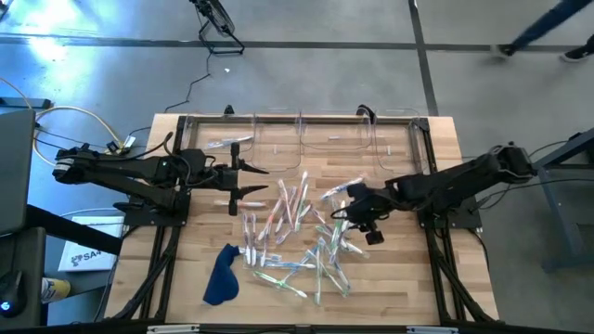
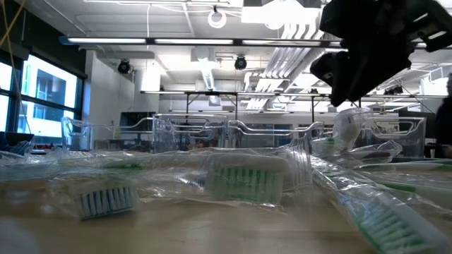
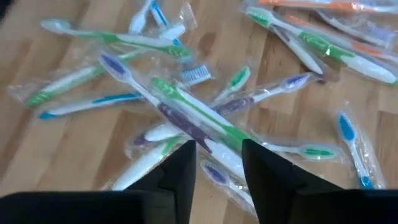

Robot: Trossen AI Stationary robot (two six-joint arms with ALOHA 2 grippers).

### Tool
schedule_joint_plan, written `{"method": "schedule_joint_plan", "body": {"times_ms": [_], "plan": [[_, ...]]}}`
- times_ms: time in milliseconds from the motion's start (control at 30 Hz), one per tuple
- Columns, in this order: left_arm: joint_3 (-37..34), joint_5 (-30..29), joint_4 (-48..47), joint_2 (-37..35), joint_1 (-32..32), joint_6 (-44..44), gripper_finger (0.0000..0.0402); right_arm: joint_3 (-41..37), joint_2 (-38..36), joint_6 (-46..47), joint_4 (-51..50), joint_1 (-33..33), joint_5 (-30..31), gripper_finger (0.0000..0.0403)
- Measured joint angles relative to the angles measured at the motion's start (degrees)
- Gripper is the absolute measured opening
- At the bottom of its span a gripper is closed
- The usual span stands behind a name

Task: Pick & Place Toothbrushes
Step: Put the purple toothbrush into the right transparent bin

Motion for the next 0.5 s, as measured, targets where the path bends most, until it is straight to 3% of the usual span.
{"method": "schedule_joint_plan", "body": {"times_ms": [500], "plan": [[0.0, 0.0, 0.0, 0.0, 0.0, 0.0, 0.0154, 0.0, 8.0, -0.1, 1.0, 0.1, 0.1, 0.0128]]}}
